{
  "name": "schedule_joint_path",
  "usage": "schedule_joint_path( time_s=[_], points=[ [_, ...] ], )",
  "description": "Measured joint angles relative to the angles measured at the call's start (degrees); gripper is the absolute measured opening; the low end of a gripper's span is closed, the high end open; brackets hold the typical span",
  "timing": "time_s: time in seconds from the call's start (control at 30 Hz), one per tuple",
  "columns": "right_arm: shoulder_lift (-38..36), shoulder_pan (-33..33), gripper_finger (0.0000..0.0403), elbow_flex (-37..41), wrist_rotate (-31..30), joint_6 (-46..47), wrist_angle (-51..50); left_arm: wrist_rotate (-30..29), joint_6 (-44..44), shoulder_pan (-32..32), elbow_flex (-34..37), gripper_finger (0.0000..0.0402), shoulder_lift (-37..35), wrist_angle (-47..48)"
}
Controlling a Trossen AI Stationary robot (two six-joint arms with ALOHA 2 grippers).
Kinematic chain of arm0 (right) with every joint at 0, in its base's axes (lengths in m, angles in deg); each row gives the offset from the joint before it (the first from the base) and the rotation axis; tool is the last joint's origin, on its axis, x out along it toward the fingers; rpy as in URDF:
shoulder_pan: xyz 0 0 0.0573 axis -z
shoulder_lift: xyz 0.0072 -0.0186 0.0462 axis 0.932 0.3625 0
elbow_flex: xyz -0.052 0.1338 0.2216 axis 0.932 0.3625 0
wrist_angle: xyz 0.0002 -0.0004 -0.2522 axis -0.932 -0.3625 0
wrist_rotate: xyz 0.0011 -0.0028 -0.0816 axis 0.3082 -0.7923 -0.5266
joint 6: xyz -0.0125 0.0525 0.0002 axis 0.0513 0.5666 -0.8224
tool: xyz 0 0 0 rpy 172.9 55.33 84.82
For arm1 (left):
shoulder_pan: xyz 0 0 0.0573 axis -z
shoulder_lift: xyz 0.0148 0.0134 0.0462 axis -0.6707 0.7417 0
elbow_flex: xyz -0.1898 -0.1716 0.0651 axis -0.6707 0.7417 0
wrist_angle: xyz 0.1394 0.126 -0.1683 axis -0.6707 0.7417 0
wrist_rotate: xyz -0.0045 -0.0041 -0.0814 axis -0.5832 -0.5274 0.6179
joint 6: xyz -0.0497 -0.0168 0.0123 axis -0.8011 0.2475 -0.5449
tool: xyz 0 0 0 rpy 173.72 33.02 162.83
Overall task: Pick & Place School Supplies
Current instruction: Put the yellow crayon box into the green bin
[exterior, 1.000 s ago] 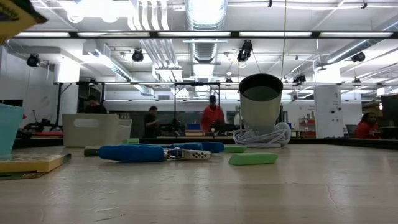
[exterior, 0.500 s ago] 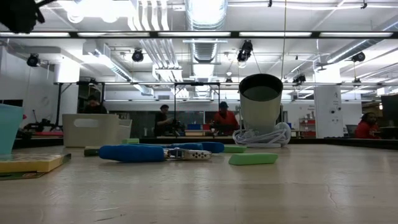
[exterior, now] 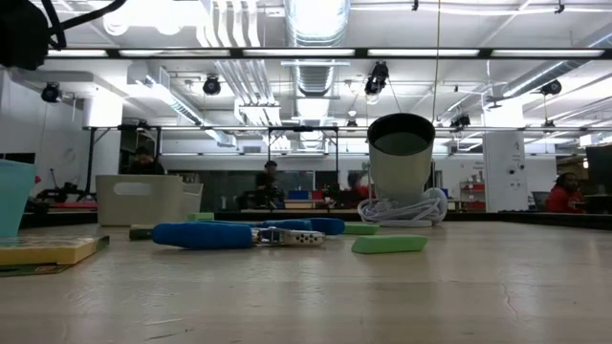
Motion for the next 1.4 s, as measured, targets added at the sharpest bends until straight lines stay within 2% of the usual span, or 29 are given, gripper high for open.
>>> schedule_joint_path(
  time_s=[0.3, 0.53, 0.87, 1.1, 1.2, 1.4],
  points=[
    [0.0, 0.0, 0.0297, 0.0, 0.0, -0.2, -0.1, -0.9, -3.5, 0.0, 0.2, 0.0068, 0.2, 0.1],
    [0.0, 0.0, 0.0303, 0.0, 0.0, -0.1, -0.2, -2.7, -3.4, 0.0, 0.2, 0.0094, 0.2, 0.1],
    [0.0, 0.0, 0.031, 0.0, 0.0, -0.1, -0.2, -2.7, -1.3, 0.0, 0.2, 0.0133, 0.2, 0.9],
    [0.0, 0.0, 0.03, 0.0, 0.0, -0.1, -0.1, -3.0, 5.1, 0.0, 0.2, 0.0137, 0.2, 2.7],
    [0.0, 0.0, 0.0297, 0.0, 0.0, -0.1, -0.2, -6.1, 8.0, 0.0, 0.2, 0.0138, 0.2, 2.7],
    [0.0, 0.0, 0.0302, 0.0, 0.0, 0.0, -0.1, -17.9, 10.7, -0.1, 0.2, 0.0138, 0.2, -2.3]
  ],
)
